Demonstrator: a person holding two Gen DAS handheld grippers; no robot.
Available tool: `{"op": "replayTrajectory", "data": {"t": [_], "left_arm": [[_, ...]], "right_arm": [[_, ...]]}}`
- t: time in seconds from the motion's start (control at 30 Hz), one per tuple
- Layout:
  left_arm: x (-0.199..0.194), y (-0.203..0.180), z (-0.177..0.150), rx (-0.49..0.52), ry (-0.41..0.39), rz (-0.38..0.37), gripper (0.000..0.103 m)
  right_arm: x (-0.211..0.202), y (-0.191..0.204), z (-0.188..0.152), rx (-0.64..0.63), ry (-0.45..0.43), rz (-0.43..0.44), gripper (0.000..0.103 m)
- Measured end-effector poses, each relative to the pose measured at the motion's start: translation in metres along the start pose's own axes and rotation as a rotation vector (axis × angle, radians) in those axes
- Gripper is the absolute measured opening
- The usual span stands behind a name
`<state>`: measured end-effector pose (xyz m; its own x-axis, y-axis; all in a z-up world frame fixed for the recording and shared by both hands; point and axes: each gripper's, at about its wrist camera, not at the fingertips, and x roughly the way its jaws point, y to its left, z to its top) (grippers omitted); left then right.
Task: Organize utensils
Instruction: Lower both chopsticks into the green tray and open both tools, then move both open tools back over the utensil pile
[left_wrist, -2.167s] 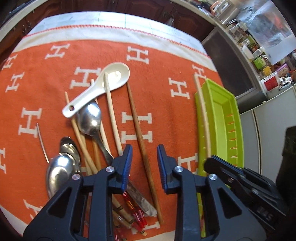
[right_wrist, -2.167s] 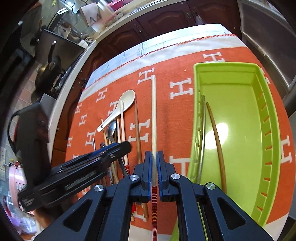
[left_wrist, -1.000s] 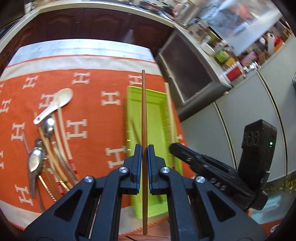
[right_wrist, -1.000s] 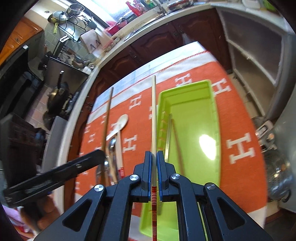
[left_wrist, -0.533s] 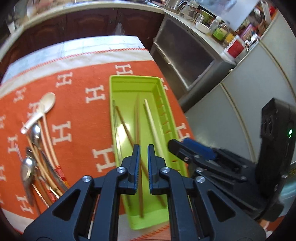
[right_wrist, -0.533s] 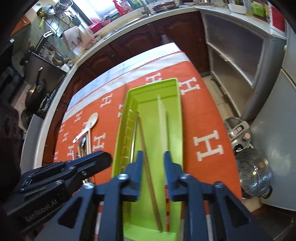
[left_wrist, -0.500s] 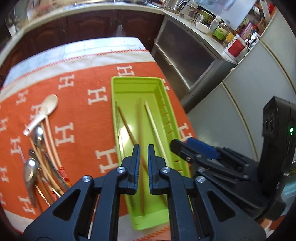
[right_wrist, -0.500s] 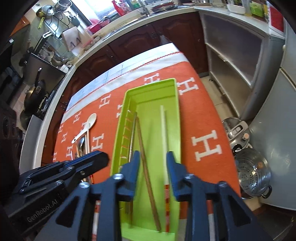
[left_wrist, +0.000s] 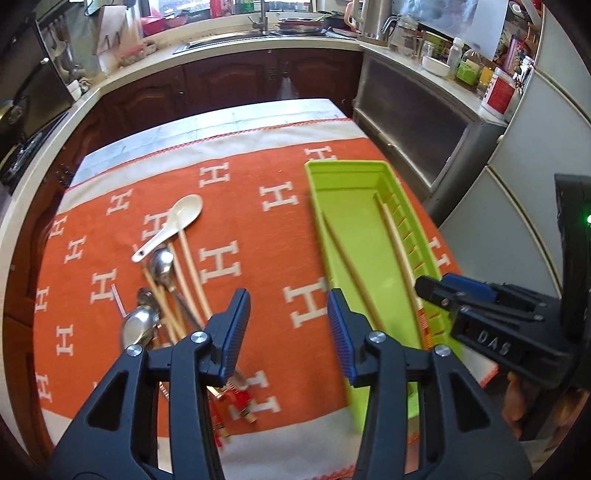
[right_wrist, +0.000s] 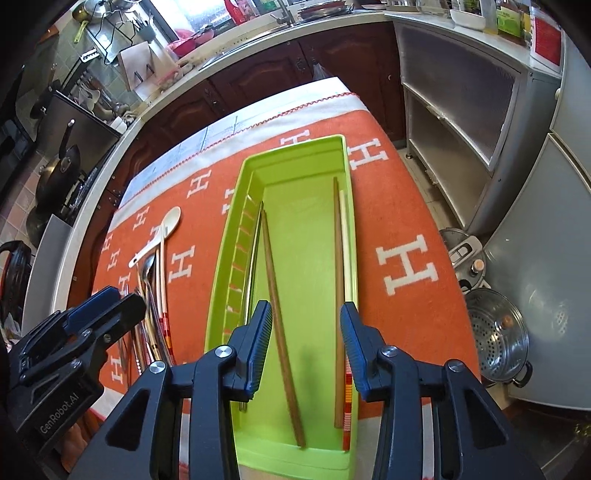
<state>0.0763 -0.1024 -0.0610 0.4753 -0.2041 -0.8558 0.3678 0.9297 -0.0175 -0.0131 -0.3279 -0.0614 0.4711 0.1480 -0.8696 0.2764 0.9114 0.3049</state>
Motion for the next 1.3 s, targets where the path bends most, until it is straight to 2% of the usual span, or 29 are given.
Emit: {"op": "replayTrajectory", "data": {"t": [0.27, 0.3, 0.37, 0.43, 0.67, 1.0, 1.1, 1.23, 1.3], "left_arm": [[-0.018, 0.026, -0.023, -0.045, -0.031, 0.045, 0.054], [-0.021, 0.029, -0.025, -0.052, -0.036, 0.05, 0.055], [-0.027, 0.034, -0.029, -0.061, -0.047, 0.056, 0.056], [-0.031, 0.038, -0.033, -0.068, -0.055, 0.059, 0.057], [-0.045, 0.06, -0.048, -0.101, -0.081, 0.099, 0.057], [-0.055, 0.097, -0.063, -0.169, -0.123, 0.167, 0.057], [-0.054, 0.107, -0.065, -0.179, -0.125, 0.178, 0.057], [-0.053, 0.117, -0.069, -0.176, -0.147, 0.206, 0.057], [-0.051, 0.121, -0.071, -0.175, -0.155, 0.207, 0.057]], "right_arm": [[-0.013, 0.021, -0.015, -0.049, -0.019, -0.013, 0.04], [-0.014, 0.024, -0.016, -0.054, -0.021, -0.015, 0.041], [-0.019, 0.034, -0.02, -0.077, -0.029, -0.026, 0.053], [-0.024, 0.045, -0.024, -0.11, -0.045, -0.029, 0.055], [-0.041, 0.085, -0.036, -0.181, -0.099, -0.03, 0.055], [-0.04, 0.136, -0.049, -0.268, -0.137, -0.062, 0.055], [-0.033, 0.144, -0.05, -0.282, -0.109, -0.035, 0.056], [-0.022, 0.161, -0.054, -0.343, -0.083, -0.06, 0.056], [-0.016, 0.167, -0.056, -0.352, -0.069, -0.043, 0.056]]}}
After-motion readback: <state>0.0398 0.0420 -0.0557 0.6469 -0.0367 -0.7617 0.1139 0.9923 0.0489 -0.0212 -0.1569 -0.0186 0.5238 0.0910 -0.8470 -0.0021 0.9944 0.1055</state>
